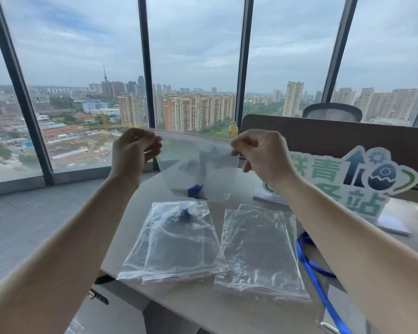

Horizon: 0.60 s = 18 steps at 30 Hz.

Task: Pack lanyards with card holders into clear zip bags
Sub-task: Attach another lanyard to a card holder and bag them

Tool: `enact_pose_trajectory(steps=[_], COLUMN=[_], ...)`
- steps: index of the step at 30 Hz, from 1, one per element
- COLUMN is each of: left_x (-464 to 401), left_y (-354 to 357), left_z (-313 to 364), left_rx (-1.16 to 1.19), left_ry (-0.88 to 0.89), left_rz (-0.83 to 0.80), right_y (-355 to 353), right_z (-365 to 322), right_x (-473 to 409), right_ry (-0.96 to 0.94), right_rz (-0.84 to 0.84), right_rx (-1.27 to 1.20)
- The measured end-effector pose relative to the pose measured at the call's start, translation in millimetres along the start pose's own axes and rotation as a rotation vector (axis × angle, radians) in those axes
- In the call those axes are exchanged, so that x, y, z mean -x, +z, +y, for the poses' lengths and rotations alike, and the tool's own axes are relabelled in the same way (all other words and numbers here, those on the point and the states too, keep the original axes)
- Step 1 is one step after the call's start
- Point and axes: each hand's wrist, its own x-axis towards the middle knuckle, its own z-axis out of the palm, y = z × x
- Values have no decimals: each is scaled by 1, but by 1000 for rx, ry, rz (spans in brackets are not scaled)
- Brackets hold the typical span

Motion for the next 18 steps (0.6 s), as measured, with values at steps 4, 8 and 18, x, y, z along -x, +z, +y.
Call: enact_pose_trajectory(steps=[4, 8, 18], left_x=[37, 88, 165], left_y=[-41, -70, 26], left_z=[-58, -112, -137], left_rx=[-201, -518, -1064], left_ry=[-63, -167, 139], left_rz=[38, 33, -468], right_y=[37, 53, -83], right_z=[44, 71, 140], right_x=[52, 110, 167], right_ry=[144, 341, 661], right_rz=[-228, -591, -241], right_rx=[18, 89, 424])
